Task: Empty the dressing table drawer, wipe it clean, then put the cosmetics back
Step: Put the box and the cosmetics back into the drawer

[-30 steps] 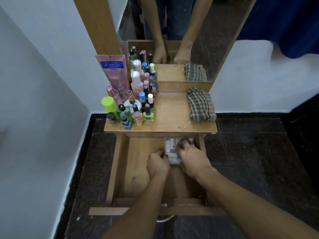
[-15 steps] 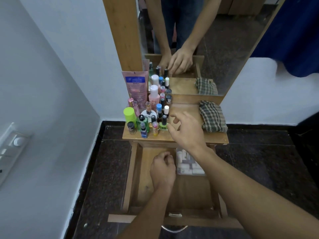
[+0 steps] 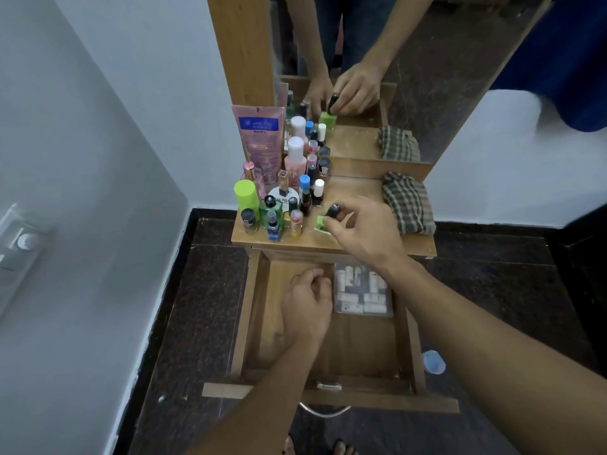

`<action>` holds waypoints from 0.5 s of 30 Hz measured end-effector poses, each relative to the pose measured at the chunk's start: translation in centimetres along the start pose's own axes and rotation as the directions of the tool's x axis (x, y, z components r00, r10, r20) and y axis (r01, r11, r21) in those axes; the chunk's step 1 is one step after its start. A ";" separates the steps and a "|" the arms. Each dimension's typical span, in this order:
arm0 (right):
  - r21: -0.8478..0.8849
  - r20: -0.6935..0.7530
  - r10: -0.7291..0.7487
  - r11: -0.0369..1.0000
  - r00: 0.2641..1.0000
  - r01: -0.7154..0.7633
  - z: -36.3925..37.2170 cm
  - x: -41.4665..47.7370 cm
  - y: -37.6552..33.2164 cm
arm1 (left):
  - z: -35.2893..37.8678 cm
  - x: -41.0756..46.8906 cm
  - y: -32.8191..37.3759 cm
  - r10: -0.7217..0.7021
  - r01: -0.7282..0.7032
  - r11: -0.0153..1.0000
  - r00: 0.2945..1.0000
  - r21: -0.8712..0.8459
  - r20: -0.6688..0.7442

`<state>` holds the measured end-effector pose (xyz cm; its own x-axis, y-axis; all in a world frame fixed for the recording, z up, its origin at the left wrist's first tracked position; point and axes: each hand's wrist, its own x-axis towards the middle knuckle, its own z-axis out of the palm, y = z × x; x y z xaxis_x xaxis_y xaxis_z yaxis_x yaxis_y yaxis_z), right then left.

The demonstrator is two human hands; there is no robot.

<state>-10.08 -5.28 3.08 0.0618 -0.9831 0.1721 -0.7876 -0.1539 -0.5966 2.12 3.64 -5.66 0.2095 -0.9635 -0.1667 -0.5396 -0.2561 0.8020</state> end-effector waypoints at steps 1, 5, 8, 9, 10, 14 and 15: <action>-0.010 -0.003 -0.012 1.000 1.000 0.012 -0.4 -0.8 0.4 | 0.0 -0.3 -0.1 0.004 -0.004 1.000 1.000 -0.002 0.001; -0.022 0.027 -0.041 0.999 0.999 0.042 -1.1 -4.3 2.1 | 0.1 -1.5 -0.7 0.003 -0.003 1.000 0.999 -0.002 0.036; -0.019 -0.015 -0.059 0.998 0.998 0.059 -1.2 -6.3 2.1 | 0.2 -2.0 -1.4 0.007 -0.008 1.000 0.998 0.017 0.064; -0.030 -0.028 -0.068 0.997 0.997 0.067 -1.2 -6.8 2.0 | 0.2 -2.2 -1.5 0.011 -0.013 0.999 0.997 0.034 0.073; -0.039 -0.030 -0.064 0.997 0.998 0.063 -1.2 -7.3 2.0 | 0.1 -2.4 -1.6 0.014 -0.018 0.999 0.997 0.051 0.081; -0.092 0.064 0.072 0.994 0.995 -0.066 0.1 -9.6 2.5 | -0.1 -3.0 -2.5 -0.024 0.012 0.994 0.994 0.111 0.109; -0.120 0.096 0.130 0.986 0.987 -0.118 0.7 -10.1 2.8 | -0.1 -3.0 -2.8 -0.037 0.023 0.992 0.993 0.126 0.116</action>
<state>-12.43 4.16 -0.88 0.0175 -0.9997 0.0167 -0.8571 -0.0236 -0.5147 3.09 7.29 -7.30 0.1339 -0.9558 -0.2616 -0.6331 -0.2856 0.7195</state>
